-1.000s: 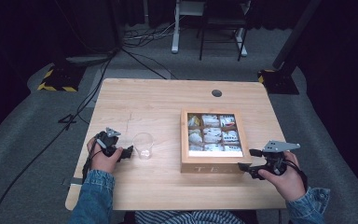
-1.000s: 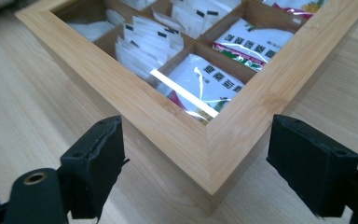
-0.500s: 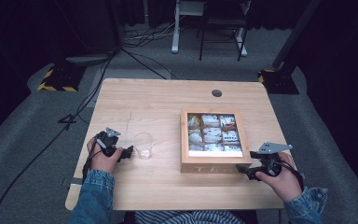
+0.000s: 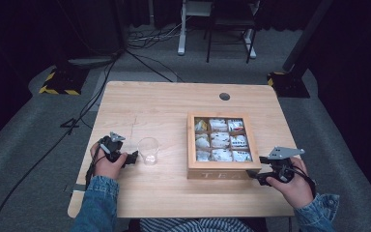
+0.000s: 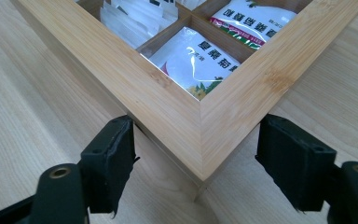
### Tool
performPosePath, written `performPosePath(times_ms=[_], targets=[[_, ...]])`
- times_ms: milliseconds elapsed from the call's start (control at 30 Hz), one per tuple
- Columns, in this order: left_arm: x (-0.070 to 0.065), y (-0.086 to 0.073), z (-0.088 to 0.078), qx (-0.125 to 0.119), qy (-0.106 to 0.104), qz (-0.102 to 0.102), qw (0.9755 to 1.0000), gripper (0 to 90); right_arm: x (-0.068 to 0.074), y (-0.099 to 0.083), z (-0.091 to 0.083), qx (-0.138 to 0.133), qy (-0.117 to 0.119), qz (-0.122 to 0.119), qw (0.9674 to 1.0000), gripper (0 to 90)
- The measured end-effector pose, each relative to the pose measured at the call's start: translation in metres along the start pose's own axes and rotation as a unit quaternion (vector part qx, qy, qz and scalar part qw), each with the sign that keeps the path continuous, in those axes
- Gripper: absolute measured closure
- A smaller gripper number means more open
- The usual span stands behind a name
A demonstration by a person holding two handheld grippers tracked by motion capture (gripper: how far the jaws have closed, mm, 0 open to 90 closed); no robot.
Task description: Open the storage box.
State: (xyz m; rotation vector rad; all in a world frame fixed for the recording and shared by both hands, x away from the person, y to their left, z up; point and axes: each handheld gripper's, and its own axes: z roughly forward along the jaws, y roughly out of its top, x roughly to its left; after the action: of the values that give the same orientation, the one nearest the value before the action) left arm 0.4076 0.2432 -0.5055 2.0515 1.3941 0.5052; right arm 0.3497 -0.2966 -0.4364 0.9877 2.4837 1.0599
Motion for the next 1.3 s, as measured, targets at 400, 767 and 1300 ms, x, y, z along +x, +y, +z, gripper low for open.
performPosePath(times_ms=[400,767,1300], targets=[[0.000,0.000,0.000,0.002,0.000,-0.001,1.0000,0.3,-0.002,0.006,-0.010,-0.019,0.003,0.012,0.9997,31.0],[-0.002,-0.001,-0.004,-0.003,-0.002,0.002,1.0000,6.3,0.003,0.019,-0.027,-0.059,-0.036,-0.025,0.9973,30.1],[0.001,0.003,-0.023,0.000,0.000,-0.028,0.9996,24.0,-0.003,0.050,-0.043,-0.094,-0.053,-0.033,0.9937,31.6]])
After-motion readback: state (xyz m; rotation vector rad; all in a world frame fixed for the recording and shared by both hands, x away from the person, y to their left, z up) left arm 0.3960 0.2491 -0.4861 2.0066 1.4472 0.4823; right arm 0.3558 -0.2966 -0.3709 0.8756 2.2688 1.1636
